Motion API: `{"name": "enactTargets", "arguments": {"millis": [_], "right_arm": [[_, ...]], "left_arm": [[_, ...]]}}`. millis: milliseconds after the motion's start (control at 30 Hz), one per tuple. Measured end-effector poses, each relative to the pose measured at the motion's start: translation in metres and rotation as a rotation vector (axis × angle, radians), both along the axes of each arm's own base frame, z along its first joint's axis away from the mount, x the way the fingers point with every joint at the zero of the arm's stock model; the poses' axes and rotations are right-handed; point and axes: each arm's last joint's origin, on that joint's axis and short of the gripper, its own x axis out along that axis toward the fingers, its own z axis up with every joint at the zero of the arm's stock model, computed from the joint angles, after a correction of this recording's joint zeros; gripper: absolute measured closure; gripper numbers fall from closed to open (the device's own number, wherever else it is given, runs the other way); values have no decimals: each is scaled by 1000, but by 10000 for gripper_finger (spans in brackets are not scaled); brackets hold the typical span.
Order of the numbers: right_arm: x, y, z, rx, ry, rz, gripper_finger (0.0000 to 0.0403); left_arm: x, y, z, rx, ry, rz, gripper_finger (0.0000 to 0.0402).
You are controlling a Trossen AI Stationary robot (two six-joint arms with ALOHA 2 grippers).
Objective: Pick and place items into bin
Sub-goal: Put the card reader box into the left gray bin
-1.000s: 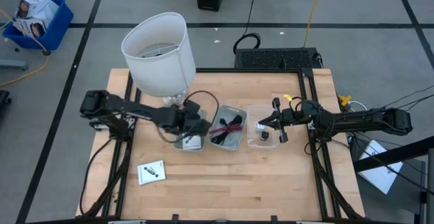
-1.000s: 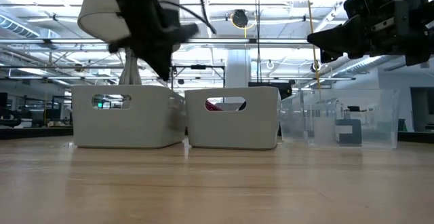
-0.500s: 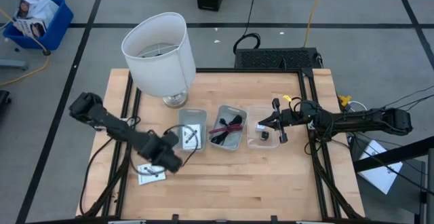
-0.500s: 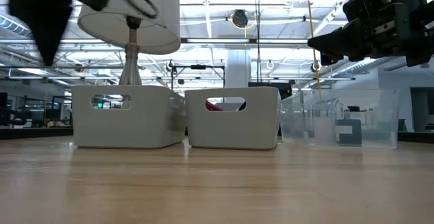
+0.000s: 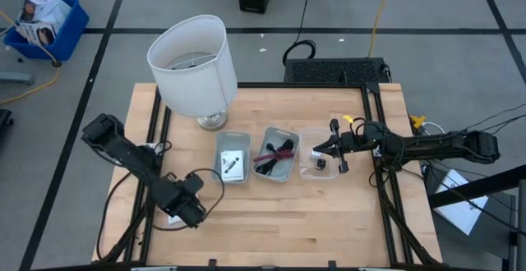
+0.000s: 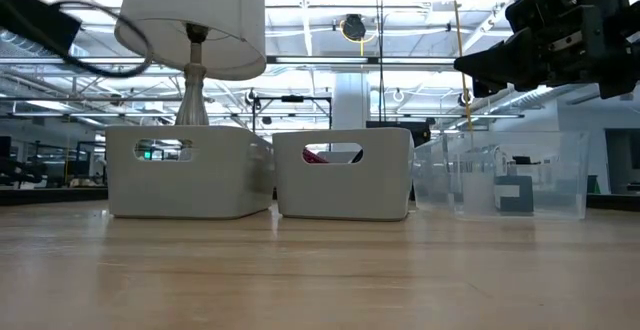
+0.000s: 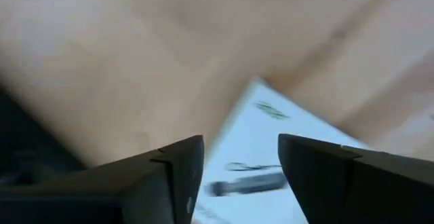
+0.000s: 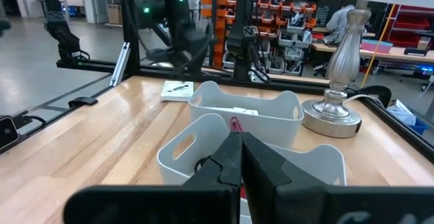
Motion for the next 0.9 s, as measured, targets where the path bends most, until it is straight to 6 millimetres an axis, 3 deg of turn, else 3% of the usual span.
{"name": "enactTargets", "arguments": {"millis": [200,633,900], "right_arm": [[0,0,0,-4,-1,0,403],[0,0,0,-7,-1,-1,403],[0,0,0,-14,-2,-3,403]], "left_arm": [[-8,-6,-27,-102,-39,-22,198],[-20,-2,-34,-56,-22,-45,197],[-14,-3,-53,-168,-197,38,197]]}}
